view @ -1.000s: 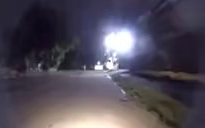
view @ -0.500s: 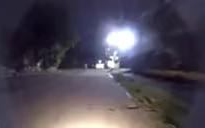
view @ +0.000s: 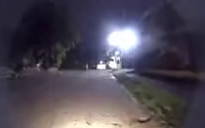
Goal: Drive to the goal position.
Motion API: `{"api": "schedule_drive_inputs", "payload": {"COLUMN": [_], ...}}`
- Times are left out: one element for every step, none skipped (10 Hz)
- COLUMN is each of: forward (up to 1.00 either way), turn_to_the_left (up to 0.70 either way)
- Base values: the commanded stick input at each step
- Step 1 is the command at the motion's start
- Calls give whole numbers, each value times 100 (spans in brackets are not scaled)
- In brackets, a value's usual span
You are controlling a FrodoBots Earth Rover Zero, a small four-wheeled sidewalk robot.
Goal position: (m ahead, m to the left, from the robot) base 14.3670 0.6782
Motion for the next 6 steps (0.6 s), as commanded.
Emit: {"api": "schedule_drive_inputs", "payload": {"forward": [70,70,70,70,70,70], "turn_to_the_left": [-35,-35,-35,-35,-35,-35]}}
